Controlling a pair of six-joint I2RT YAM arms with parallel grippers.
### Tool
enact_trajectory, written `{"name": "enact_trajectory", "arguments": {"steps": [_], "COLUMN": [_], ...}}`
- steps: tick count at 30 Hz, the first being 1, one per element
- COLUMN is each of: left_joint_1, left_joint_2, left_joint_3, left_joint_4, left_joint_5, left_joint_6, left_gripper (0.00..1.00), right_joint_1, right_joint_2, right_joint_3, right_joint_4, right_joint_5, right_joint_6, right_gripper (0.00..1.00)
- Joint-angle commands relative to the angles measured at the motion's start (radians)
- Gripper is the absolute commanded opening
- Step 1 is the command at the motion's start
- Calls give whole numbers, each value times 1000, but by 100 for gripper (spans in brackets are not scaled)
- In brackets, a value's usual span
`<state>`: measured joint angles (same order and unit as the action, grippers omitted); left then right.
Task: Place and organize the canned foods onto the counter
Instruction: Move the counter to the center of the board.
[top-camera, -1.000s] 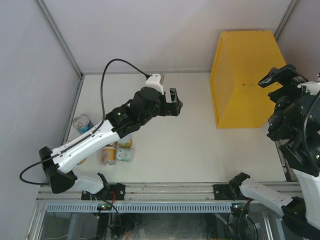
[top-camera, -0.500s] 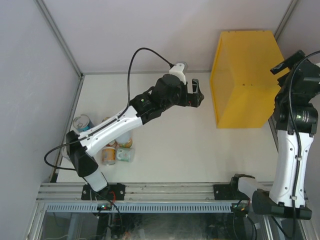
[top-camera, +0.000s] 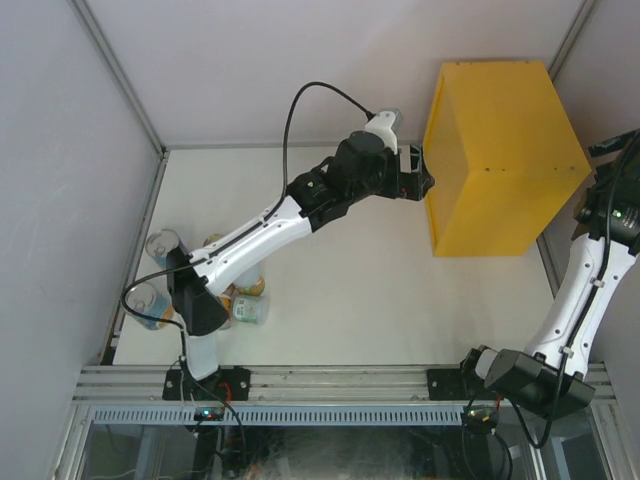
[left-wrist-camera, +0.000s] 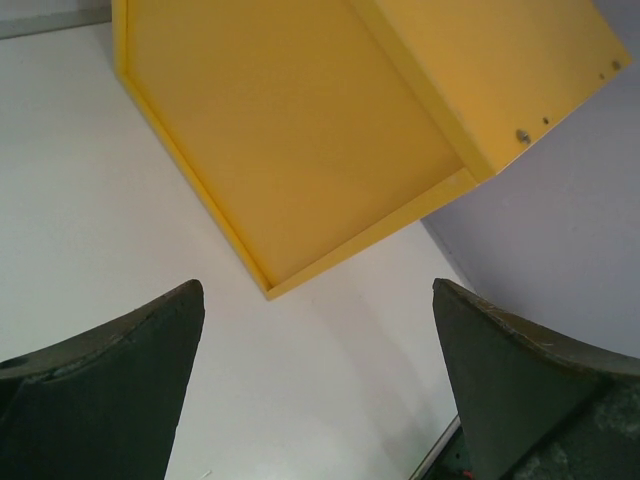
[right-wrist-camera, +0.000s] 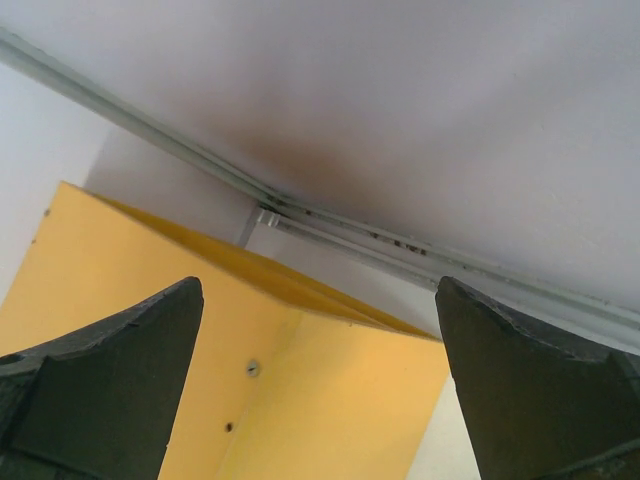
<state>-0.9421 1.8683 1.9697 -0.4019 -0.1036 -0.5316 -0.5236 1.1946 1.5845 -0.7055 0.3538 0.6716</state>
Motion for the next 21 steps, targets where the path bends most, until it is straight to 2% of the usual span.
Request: {"name": "enact_trajectory", "arguments": {"steps": [1, 7, 11, 21], "left_joint_1": [6, 20, 45, 94], "left_joint_2": [35, 74, 82, 138], "left_joint_3": [109, 130, 85, 73], "left_joint_4": [47, 59, 109, 269], "left_joint_5": [39, 34, 55, 158], "left_joint_6": [-9, -16, -56, -181], "left_gripper": [99, 99, 99, 98], "right_joint_1": [-51, -84, -96, -85], "right_joint_2": [-5, 9, 30, 115], "right_joint_3": [-77, -215, -284, -313], "right_joint_4": [112, 238, 333, 429], "right_joint_5": [-98, -184, -259, -495], "right_joint_6": [75, 142, 188, 219], "right_gripper": [100, 100, 99, 97]}}
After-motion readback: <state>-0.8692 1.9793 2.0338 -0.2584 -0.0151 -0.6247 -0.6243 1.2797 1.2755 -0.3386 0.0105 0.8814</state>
